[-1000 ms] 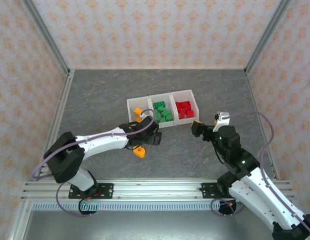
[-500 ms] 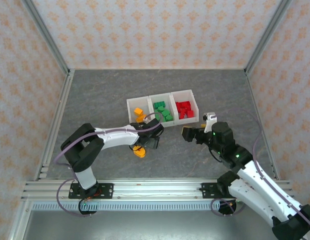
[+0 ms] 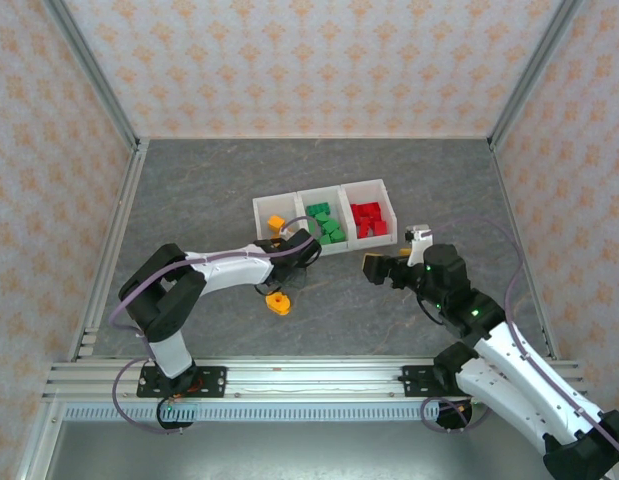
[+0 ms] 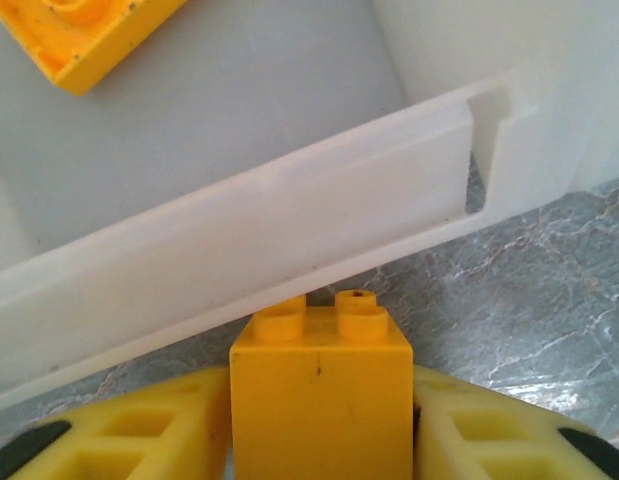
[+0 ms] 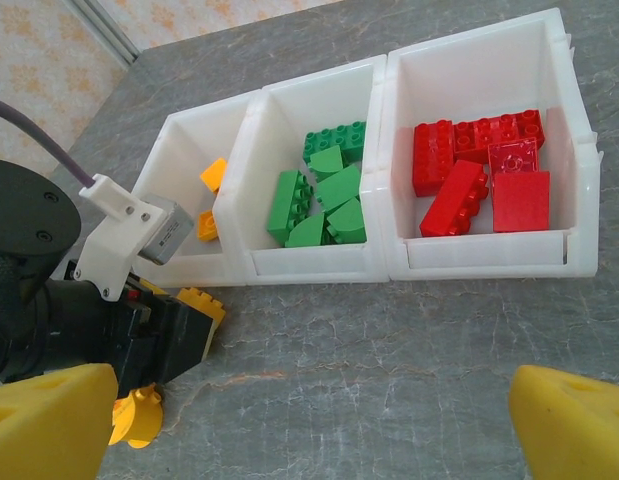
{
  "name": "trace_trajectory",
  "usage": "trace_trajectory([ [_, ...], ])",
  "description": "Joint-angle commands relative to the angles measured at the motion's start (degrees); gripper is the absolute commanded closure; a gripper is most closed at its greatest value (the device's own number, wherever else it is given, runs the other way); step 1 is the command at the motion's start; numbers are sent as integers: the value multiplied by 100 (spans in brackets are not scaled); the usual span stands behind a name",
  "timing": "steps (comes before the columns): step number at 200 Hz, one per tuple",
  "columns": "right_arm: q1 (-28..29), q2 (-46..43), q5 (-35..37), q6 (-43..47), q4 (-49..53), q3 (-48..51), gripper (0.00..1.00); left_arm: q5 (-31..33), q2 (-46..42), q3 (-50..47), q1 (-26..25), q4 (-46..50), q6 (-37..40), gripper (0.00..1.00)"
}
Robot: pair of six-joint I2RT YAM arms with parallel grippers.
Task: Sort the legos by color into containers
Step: Pick up the lego from the center of the table.
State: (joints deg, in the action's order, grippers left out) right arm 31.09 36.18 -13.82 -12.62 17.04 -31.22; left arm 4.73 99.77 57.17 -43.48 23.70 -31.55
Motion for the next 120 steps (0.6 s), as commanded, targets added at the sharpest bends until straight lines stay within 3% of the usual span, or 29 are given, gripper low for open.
trace_trajectory([
  [1,37,-21,23,69,-75,-33,0,44,-10,-39,30,-224,-1,60],
  [31,40,-25,67,60,-87,-24,0,107,-13,14,27,-217,0,70],
  [48,37,-32,90,58,-77,-24,0,195,-138,31,-22,-213,-9,82],
  [120,37,-24,143,67,-121,6,0,120,-1067,-30,-248,-38,-124,89],
])
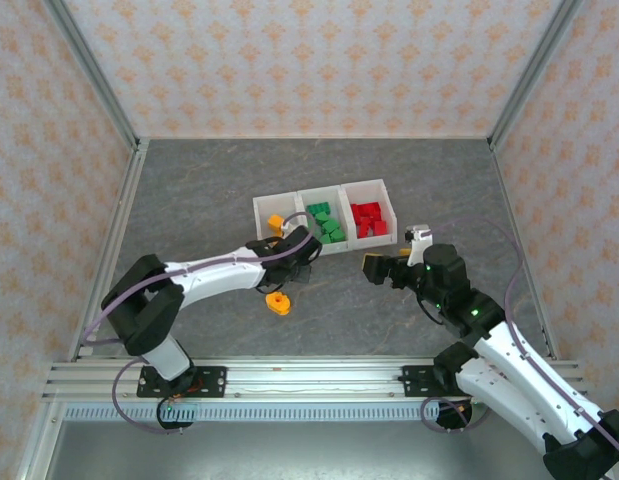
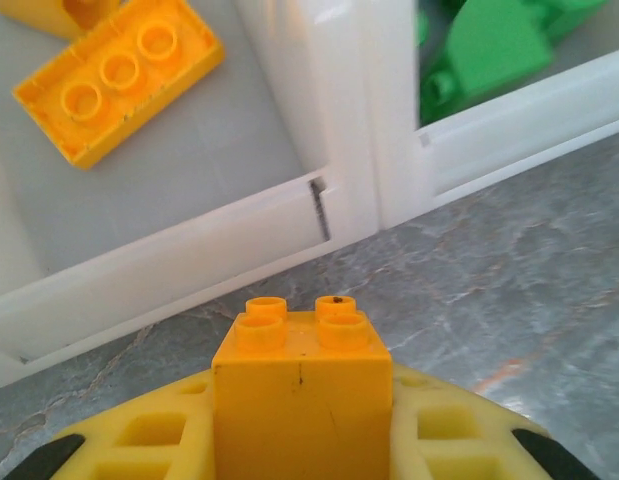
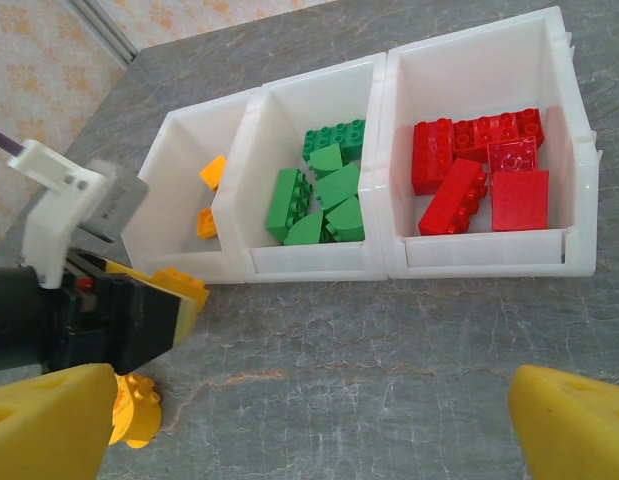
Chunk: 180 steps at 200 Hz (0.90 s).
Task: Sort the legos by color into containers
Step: Pick up the lego from the center of the table, then place the lego in the container.
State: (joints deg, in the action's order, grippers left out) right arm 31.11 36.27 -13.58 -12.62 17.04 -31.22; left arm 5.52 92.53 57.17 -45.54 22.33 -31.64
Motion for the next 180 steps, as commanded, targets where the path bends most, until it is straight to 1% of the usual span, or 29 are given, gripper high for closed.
trace_trajectory([
  [1,35,-33,119,67,-121,9,0,35,-356,-35,-38,98,-119,89],
  [22,35,-26,123,67,-130,11,0,-76,-660,-73,-46,87,-149,89],
  [38,38,-28,132,67,-129,11,0,-8,-879,-50,-38,103,-152,89],
  [46,40,-24,150,66,-117,11,0,104,-973,-17,-12,130,-159,86],
  [68,35,-24,189,67,-116,11,0,320,-1071,103,315,250,-166,84],
  [89,37,-15,198,67,-111,11,0,407,-971,316,707,402,-115,85],
  [110,38,-22,194,76,-65,-11,0,544,-791,482,938,370,-38,87],
  [132,35,-63,223,76,-29,-29,0,465,-509,639,1170,374,-66,89],
  [160,35,-165,259,66,-65,-9,0,268,-126,937,1302,471,-68,89],
  [180,35,-191,251,62,-70,1,0,299,53,1117,1301,491,-32,88],
])
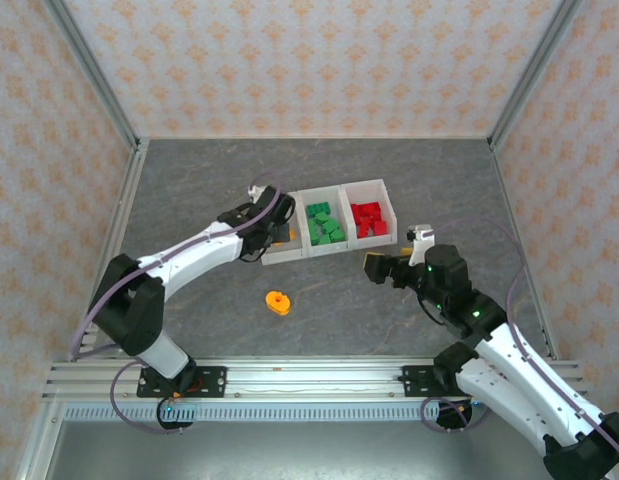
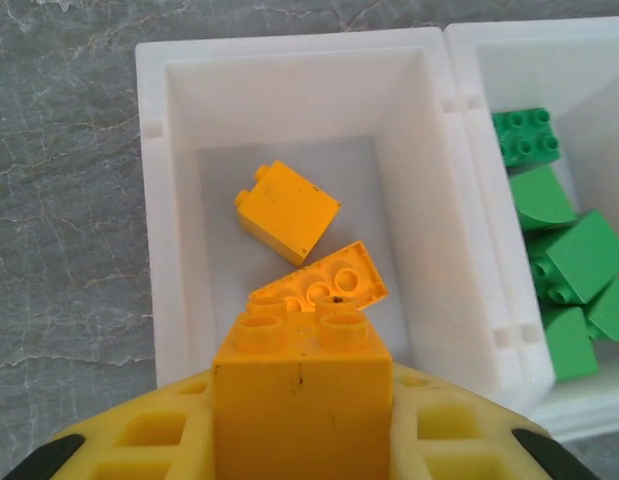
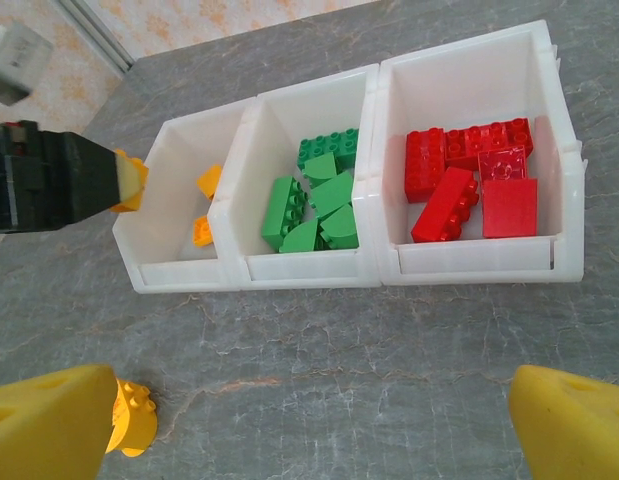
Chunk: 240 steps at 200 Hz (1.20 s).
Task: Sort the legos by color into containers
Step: Place the lego in the container.
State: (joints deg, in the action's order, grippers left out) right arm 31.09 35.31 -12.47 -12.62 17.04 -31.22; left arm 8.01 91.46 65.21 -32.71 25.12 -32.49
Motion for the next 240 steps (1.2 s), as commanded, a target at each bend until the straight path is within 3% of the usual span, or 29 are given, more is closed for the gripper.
trace_trajectory([
  [1,37,-94,140,65,-69,1,0,55,170,328,18,216,56,88],
  [86,37,-68,34,67,-88,10,0,172,668,689,192,38,198,84],
  [124,44,-72,57,67,-86,10,0,56,908,853,221,86,210,72],
  [140,37,-60,93,49,-78,15,0,34,885,878,228,102,195,71],
  [157,43,-34,104,42,-77,20,0,25,753,823,223,75,182,61],
  [182,44,53,100,49,-56,7,0,-6,452,675,226,15,221,35],
  [240,45,100,194,39,-1,-24,0,-111,-243,260,169,-54,307,14],
])
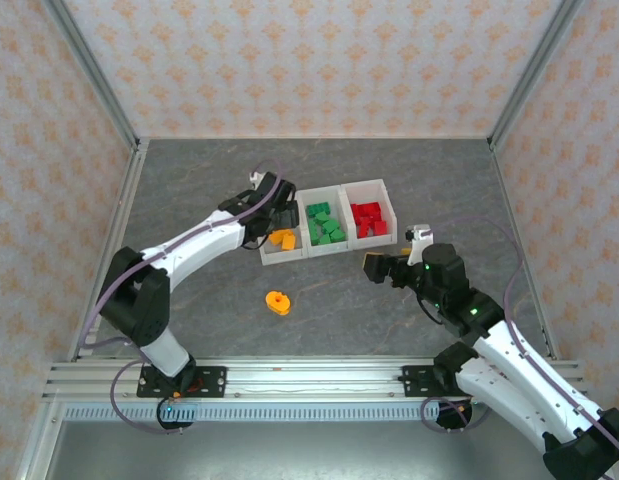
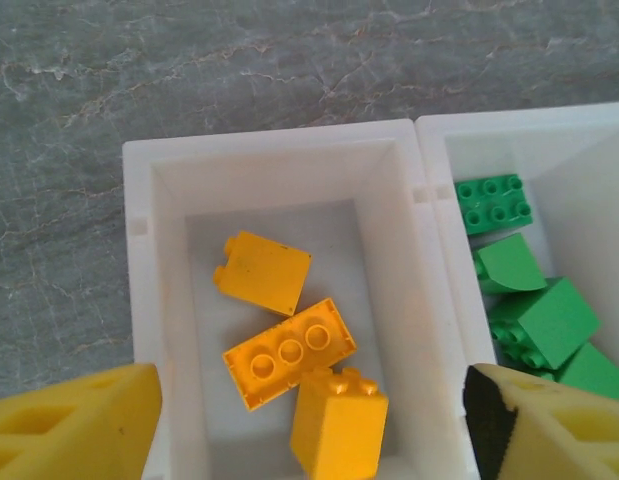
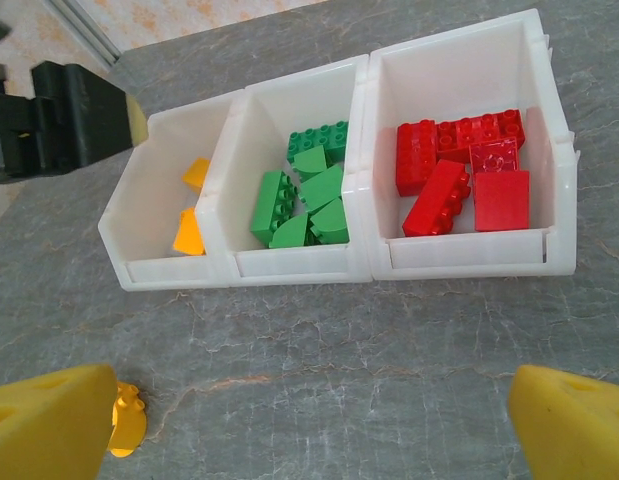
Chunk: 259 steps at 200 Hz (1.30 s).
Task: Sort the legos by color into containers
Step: Place the lego in the container, then pick up the lego from the middle-left of the table.
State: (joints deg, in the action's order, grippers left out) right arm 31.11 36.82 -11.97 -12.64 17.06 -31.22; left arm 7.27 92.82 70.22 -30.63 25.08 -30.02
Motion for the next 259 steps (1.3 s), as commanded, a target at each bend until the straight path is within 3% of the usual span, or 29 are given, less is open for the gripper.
trace_trajectory([
  [1,44,-51,143,42,-6,-24,0,-30,-392,-252,-43,-48,54,14],
  [18,42,-87,167,19,-36,-7,0,-6,-664,-379,-96,105,-23,10],
  [24,43,-96,168,25,-45,1,0,1,-765,-434,-124,191,-62,3],
  [43,42,-87,158,25,-54,2,0,61,-1173,-744,-285,351,-133,0],
  [98,43,-23,159,-6,-88,20,0,-578,-2179,-2133,-1020,609,-742,5],
  [128,36,101,168,-6,-82,11,0,-508,-2194,-2638,-1718,938,-1331,7],
  [162,41,109,183,-9,-49,1,0,-612,-2120,-3190,-2144,829,-1935,11],
  [203,41,87,233,-1,-11,-15,0,-608,-1977,-3123,-2165,640,-1390,8],
  [259,43,37,280,-11,25,-27,0,-566,-1047,-2458,-2097,708,-395,4],
])
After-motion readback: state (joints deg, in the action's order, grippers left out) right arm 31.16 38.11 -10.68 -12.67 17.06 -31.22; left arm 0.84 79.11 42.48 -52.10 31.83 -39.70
